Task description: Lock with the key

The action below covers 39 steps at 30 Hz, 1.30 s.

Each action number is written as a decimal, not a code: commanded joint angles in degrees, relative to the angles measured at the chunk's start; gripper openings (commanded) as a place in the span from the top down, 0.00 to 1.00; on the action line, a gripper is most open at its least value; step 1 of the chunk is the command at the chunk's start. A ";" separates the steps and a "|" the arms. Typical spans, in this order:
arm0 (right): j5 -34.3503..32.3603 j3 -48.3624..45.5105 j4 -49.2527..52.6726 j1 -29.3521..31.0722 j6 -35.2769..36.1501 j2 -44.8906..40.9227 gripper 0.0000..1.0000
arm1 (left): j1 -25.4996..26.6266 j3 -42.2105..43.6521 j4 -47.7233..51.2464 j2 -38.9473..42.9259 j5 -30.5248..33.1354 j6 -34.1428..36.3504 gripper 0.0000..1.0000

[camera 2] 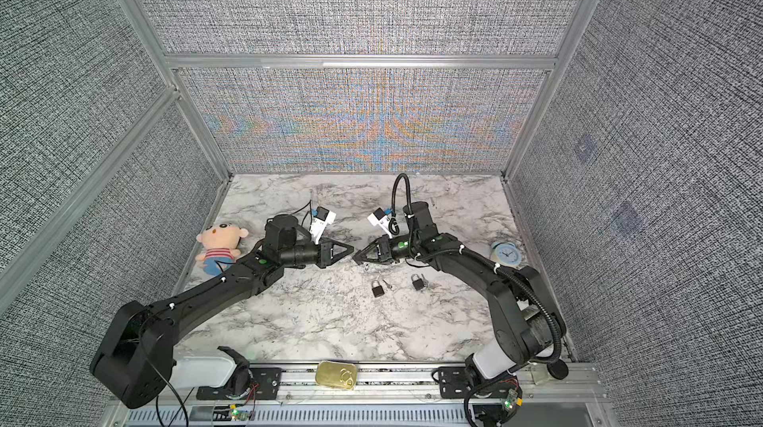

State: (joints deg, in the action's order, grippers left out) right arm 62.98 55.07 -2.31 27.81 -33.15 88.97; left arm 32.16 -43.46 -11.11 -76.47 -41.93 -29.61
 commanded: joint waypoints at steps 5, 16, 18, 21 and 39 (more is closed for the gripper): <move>-0.51 -0.98 -8.15 0.67 3.26 -0.91 1.00 | -4.37 -1.97 3.20 0.08 -7.93 -2.11 0.73; 0.39 -1.37 -9.12 1.43 2.52 -1.19 1.00 | -6.39 -2.68 0.60 -1.07 -10.52 -2.88 0.62; 0.46 -1.39 -9.03 1.47 2.53 -1.10 1.00 | -6.32 -2.27 -0.52 -1.19 -11.39 -3.43 0.64; 0.30 -1.37 -8.95 1.54 2.54 -1.00 1.00 | -6.32 -2.10 -0.75 -1.06 -12.12 -3.36 0.69; -0.05 -0.07 -8.85 2.25 2.47 0.20 1.00 | -5.07 -1.98 -1.28 -2.81 -15.10 -3.39 0.91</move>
State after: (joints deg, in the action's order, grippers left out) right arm 62.70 54.08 -9.41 29.87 -30.94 89.12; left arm 26.74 -45.39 -11.03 -78.98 -56.01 -33.30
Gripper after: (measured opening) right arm 0.097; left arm 0.111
